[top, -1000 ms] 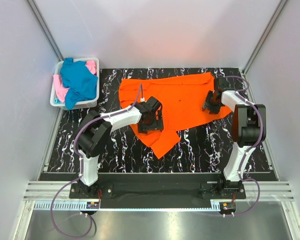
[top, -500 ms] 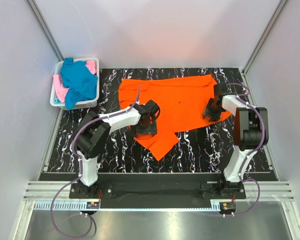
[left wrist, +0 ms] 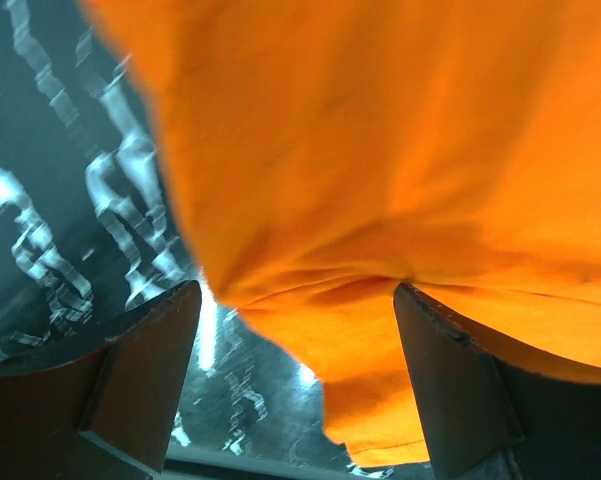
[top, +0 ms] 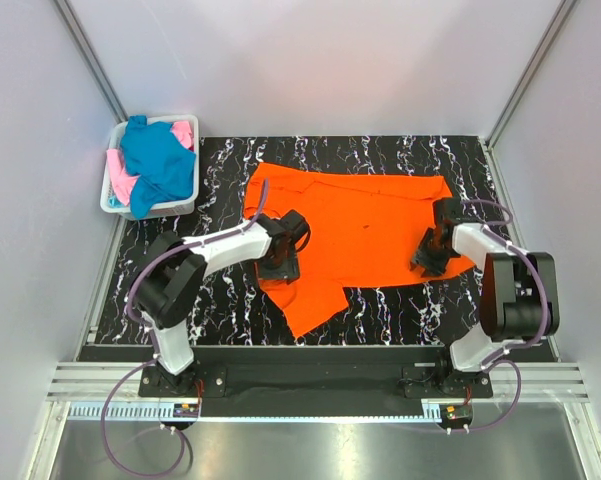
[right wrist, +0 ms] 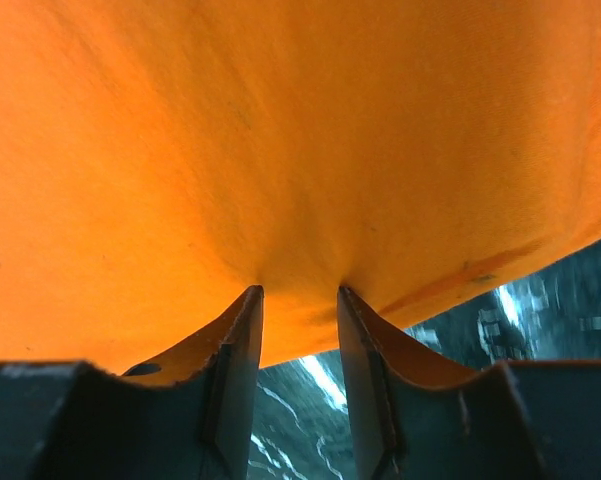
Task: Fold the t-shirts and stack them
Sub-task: Flatten the tshirt out
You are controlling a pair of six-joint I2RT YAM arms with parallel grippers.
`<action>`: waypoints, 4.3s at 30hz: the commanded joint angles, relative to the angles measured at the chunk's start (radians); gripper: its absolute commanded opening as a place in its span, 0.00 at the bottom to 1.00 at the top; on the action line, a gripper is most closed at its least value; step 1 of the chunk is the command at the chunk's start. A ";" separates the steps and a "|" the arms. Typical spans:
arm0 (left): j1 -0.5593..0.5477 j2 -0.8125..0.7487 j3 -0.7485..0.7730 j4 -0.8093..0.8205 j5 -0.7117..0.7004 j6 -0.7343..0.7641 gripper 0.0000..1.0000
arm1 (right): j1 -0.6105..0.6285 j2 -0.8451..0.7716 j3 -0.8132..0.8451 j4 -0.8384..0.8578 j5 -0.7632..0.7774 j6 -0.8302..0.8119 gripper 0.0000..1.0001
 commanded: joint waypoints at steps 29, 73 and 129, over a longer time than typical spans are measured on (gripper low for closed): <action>-0.027 -0.207 0.043 0.018 0.007 0.046 0.77 | 0.124 -0.063 0.151 -0.155 0.199 0.107 0.47; -0.029 -0.248 -0.386 -0.009 -0.047 -0.114 0.78 | 0.371 -0.213 -0.170 -0.181 0.213 0.401 0.30; 0.630 0.261 0.526 0.205 0.174 0.193 0.46 | 0.238 0.218 0.492 0.001 0.307 0.133 0.59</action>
